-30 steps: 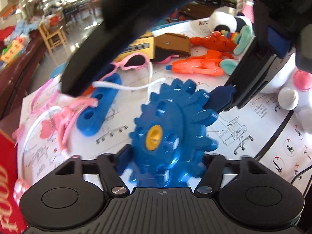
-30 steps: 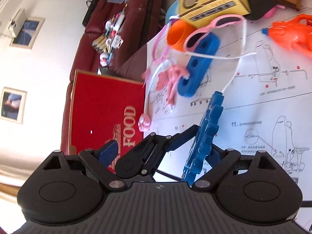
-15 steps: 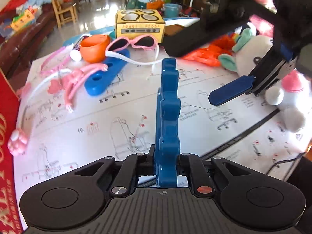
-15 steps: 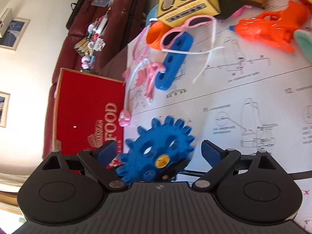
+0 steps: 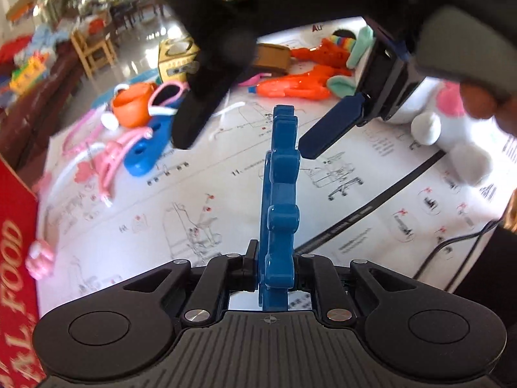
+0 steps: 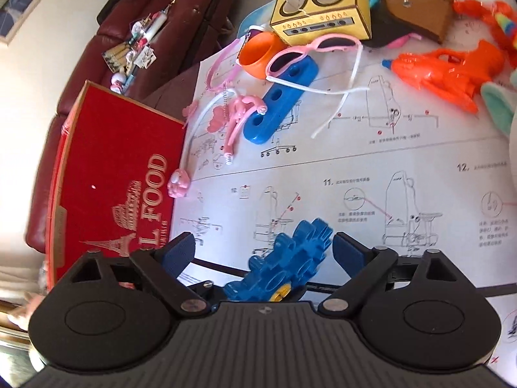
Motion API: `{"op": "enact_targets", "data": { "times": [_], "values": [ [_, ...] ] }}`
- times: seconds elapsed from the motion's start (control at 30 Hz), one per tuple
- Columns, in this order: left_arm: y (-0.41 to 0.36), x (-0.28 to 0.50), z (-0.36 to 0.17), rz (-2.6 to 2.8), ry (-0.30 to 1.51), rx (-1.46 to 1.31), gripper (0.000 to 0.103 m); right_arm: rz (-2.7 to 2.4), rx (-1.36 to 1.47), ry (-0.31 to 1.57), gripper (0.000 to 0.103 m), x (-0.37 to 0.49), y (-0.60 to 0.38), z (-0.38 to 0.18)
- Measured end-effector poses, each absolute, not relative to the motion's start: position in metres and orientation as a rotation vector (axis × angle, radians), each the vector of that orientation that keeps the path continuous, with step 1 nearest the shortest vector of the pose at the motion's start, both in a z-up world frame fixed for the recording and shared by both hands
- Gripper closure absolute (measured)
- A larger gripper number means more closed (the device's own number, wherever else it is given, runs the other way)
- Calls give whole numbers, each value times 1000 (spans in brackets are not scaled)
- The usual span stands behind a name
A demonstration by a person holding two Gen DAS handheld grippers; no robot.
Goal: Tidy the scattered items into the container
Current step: 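Lift the blue gear with the right tool while the left tool closes on it, then carry the blue gear toward the red box with both tools holding it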
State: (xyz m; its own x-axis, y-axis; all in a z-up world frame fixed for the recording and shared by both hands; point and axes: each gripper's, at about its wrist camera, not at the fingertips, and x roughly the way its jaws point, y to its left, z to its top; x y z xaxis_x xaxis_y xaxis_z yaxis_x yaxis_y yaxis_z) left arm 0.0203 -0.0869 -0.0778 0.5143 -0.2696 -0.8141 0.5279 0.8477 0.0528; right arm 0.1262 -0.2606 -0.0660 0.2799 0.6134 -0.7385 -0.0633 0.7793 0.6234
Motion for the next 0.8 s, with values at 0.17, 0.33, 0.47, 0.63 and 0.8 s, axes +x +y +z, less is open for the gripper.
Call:
{"op": "enact_targets", "data": {
  "times": [0.17,0.33,0.47,0.63,0.8],
  "values": [
    [-76,20,-79,-495,925,296,94,456,570,1209,11,124,-273,-71],
    [-88,12,-79,-476,889,442,93,444,540,1244,11,121,-269,-74],
    [-95,8,-79,-484,887,463,93,466,495,1241,17,118,-258,-71],
    [-101,8,-80,-462,917,452,89,456,448,1263,54,116,-252,-78],
    [-105,14,-85,-390,972,419,70,442,458,1291,66,109,-253,-89]
  ]
}}
